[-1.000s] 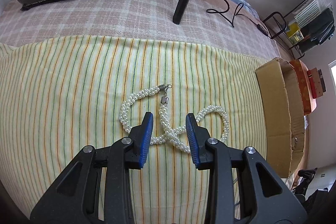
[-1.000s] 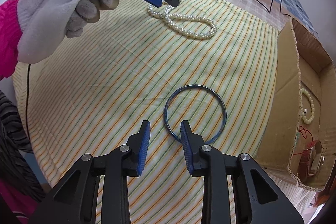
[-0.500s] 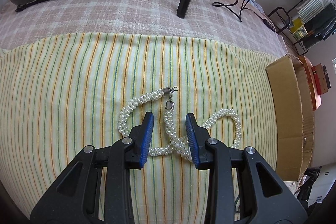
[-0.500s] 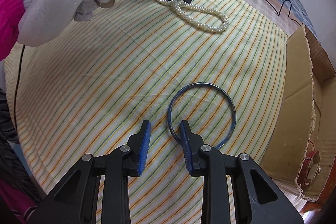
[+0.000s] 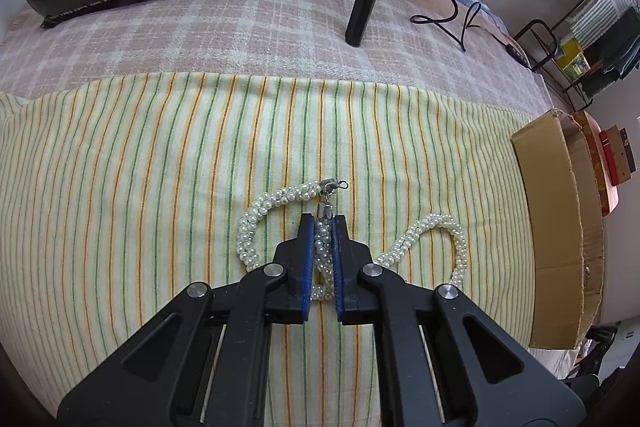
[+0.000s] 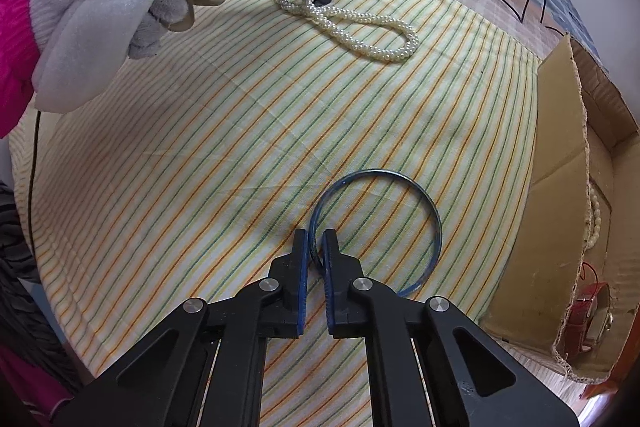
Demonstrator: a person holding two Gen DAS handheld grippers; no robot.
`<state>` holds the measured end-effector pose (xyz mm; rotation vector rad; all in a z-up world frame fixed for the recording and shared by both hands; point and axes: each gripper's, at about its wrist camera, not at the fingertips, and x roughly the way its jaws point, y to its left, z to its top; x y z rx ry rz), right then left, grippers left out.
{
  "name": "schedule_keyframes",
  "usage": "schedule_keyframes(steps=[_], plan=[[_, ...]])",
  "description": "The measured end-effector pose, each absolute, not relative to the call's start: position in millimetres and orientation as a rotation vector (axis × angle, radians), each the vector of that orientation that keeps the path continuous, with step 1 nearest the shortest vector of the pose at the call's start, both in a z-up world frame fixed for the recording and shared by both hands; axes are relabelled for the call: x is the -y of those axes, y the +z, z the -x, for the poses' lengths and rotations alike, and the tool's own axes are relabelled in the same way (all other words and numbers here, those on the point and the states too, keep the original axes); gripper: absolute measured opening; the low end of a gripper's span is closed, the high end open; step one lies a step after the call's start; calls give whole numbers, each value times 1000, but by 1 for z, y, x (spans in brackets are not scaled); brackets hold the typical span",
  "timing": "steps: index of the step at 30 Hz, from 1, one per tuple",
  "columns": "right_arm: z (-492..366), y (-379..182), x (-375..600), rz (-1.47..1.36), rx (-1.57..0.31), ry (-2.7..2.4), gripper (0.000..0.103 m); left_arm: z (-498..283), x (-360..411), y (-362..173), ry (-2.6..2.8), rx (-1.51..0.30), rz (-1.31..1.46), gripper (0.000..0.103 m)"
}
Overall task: Organize jewelry
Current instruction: 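Grasp the blue bangle with the right gripper while the left gripper grasps the pearl rope necklace, then lift the bangle and pearl rope necklace with both grippers and carry them over the box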
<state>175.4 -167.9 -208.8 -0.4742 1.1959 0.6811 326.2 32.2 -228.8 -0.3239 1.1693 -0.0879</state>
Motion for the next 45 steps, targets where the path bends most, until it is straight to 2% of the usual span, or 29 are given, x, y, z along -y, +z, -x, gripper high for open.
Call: schedule_keyframes(steps=[15, 45], plan=[[-183, -165, 183, 245, -1135, 702, 3, -306, -45, -179, -134, -1078, 368, 6], [-187, -92, 220, 156, -925, 615, 2, -258, -18, -71, -300, -863, 384, 6]])
